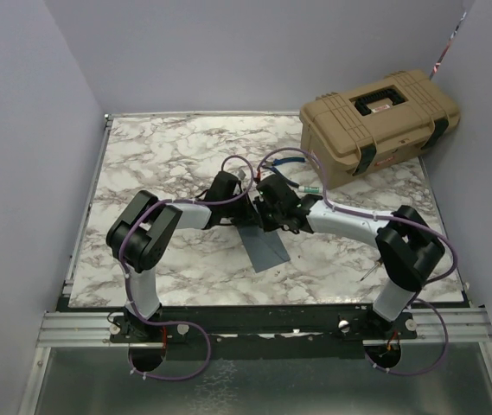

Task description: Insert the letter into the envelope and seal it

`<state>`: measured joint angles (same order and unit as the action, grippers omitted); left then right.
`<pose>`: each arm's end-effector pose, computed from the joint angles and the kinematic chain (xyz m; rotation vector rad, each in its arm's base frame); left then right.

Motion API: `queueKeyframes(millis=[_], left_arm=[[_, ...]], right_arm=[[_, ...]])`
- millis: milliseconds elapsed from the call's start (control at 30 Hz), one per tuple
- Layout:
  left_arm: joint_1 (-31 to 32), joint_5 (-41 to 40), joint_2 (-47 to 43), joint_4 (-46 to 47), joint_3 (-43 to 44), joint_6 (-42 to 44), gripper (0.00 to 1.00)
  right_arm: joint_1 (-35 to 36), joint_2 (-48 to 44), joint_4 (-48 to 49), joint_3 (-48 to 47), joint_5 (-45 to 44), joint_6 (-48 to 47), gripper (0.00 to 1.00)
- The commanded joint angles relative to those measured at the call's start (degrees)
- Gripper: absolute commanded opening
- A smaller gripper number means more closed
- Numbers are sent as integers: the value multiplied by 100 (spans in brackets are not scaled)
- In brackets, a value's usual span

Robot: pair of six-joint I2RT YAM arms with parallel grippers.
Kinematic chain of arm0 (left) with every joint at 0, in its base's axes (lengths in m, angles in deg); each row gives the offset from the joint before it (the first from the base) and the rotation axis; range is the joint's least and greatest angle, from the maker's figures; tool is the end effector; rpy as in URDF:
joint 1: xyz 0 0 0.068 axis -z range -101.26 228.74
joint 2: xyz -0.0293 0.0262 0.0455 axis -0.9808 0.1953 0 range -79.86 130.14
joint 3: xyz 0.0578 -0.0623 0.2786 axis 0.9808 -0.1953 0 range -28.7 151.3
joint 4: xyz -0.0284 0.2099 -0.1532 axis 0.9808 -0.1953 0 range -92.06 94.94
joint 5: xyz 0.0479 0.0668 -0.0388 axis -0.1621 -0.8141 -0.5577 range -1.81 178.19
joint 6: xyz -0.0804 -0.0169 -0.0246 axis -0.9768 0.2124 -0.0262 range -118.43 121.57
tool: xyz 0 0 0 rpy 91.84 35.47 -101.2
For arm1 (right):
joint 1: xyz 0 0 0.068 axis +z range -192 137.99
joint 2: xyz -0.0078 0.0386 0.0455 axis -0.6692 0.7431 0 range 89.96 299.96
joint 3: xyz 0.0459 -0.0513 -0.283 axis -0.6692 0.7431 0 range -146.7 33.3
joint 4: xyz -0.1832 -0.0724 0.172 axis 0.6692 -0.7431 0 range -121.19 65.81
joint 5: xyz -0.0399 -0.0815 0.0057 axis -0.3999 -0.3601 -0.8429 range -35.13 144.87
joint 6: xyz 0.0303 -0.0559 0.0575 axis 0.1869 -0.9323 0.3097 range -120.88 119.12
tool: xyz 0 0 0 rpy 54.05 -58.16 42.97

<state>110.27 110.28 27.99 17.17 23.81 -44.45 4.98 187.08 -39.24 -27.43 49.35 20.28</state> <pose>0.3264 -0.2338 0.1171 -0.1065 2.5316 -1.0698 0.2653 0.2737 0.1805 -0.5185 2.4506 0.3908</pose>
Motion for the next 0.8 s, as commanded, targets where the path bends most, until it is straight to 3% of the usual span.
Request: queueKeyframes(millis=[0, 767], left_arm=[[-89, -394, 471, -812, -375, 326, 0], [-443, 301, 845, -548, -453, -361, 0]], right_arm=[[30, 486, 30, -319, -100, -102, 10], [113, 858, 529, 249, -69, -134, 7]])
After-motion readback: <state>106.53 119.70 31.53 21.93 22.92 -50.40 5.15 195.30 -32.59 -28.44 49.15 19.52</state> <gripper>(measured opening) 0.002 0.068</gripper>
